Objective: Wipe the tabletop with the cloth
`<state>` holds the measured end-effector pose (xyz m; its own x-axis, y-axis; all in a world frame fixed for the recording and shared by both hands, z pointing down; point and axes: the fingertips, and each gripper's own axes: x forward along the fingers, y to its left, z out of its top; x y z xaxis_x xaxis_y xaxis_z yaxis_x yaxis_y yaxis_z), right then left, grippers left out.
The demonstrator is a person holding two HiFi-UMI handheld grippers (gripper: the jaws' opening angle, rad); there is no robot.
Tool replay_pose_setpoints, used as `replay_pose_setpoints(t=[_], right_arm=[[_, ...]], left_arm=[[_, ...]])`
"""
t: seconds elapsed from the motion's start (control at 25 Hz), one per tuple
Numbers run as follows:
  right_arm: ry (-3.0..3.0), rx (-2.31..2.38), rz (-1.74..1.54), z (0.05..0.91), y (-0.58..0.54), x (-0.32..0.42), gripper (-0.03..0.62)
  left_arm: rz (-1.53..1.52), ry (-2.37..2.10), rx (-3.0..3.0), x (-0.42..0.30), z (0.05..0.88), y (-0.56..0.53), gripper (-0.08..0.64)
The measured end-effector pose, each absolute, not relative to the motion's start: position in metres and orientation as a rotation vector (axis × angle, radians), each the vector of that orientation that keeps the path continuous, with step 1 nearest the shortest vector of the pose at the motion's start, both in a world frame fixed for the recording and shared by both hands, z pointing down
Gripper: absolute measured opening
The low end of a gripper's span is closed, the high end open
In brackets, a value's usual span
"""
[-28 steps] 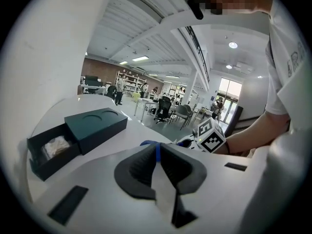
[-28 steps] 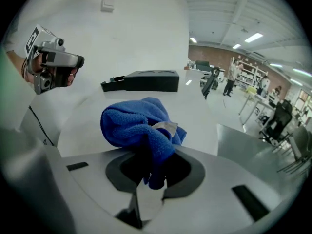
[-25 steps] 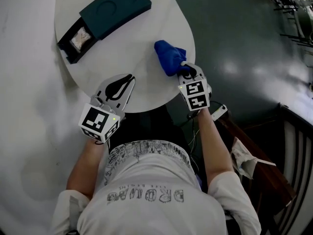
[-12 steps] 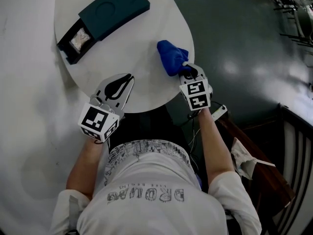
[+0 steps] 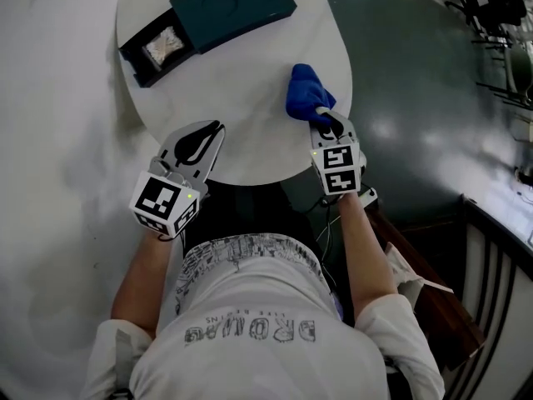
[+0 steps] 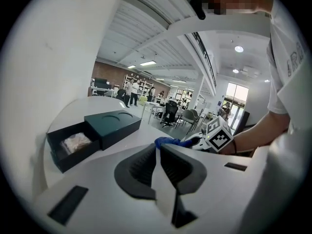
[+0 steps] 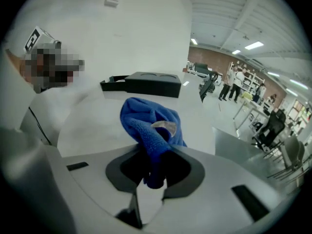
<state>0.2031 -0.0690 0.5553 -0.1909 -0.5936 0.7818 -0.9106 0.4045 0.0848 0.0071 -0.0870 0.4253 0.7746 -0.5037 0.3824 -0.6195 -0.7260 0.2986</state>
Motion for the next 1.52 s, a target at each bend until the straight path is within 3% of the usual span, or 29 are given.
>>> replay_pose_setpoints(t=[0.76, 1.52], right_arm=[[-2.276, 0.728, 0.300, 0.522, -0.058, -0.082, 0.077], [-2.271, 0.510, 0.363, 0.575, -0.030, -0.126, 0.077]], left_arm=[[0.281, -1.199, 2.375, -0.156, 0.427, -0.078, 0.046], [0.274, -1.294, 2.265, -0.183, 0.450, -0.039, 0.046]])
